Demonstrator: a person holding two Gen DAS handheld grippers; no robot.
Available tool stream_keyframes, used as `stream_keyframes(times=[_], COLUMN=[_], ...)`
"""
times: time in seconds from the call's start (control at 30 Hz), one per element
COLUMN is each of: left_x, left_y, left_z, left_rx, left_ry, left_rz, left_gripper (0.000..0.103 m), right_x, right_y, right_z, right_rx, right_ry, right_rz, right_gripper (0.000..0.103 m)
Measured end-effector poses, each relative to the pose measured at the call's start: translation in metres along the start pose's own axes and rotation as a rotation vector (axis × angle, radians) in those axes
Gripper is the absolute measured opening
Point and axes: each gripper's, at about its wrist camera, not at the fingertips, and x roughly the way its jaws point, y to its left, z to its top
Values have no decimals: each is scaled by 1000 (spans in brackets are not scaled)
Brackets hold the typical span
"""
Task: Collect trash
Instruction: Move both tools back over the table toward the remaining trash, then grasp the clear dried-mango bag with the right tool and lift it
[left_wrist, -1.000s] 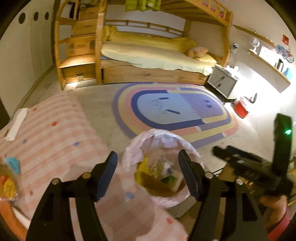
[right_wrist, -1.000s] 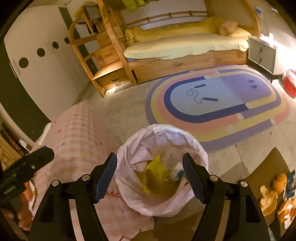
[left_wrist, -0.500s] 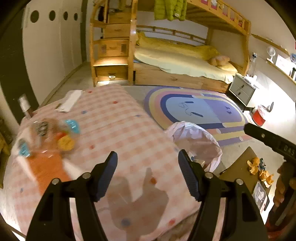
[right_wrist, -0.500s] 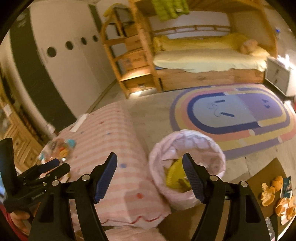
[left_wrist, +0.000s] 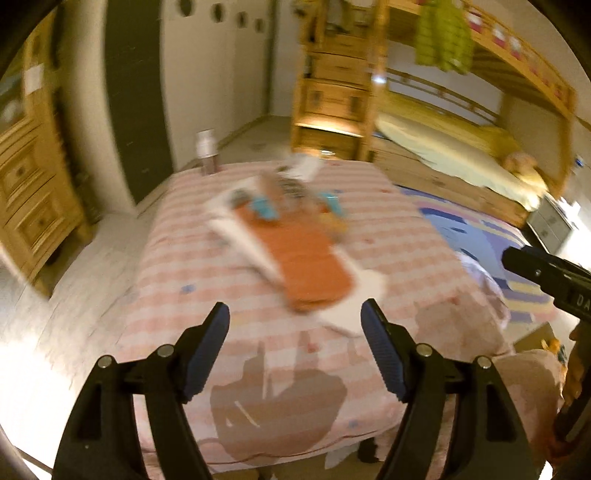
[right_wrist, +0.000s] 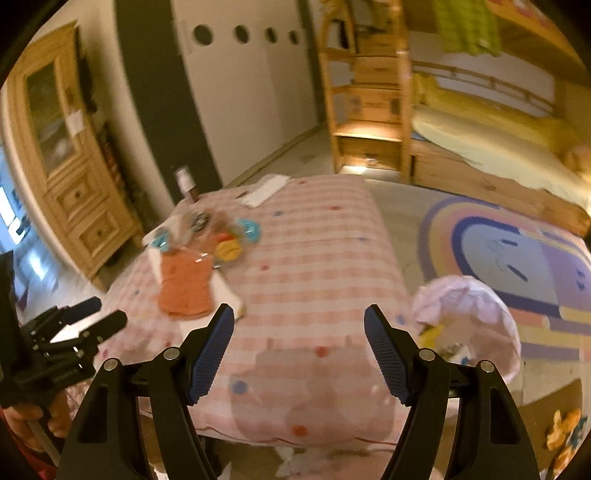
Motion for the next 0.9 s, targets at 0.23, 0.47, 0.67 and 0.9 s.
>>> stream_keyframes(times=[0.23,0.47,0.67,0.9], left_x=[3,17,37,57], left_y=[56,81,94,99], left_z=[-4,5,17,29], left_rx=[-85,-107,-115,-126], left_ry=[3,-3,9,14], left_rz=[104,153,169,166], left_gripper=[72,72,72,72], right_x=[40,79,118,147], right_y=[49,77,90,106], right_z=[8,20,30,38], right_rx=[-111,-198,-248,-306], right_ry=[26,46,66,64], right_rz=[30,35,31,62], right_gripper=[72,70,64,65])
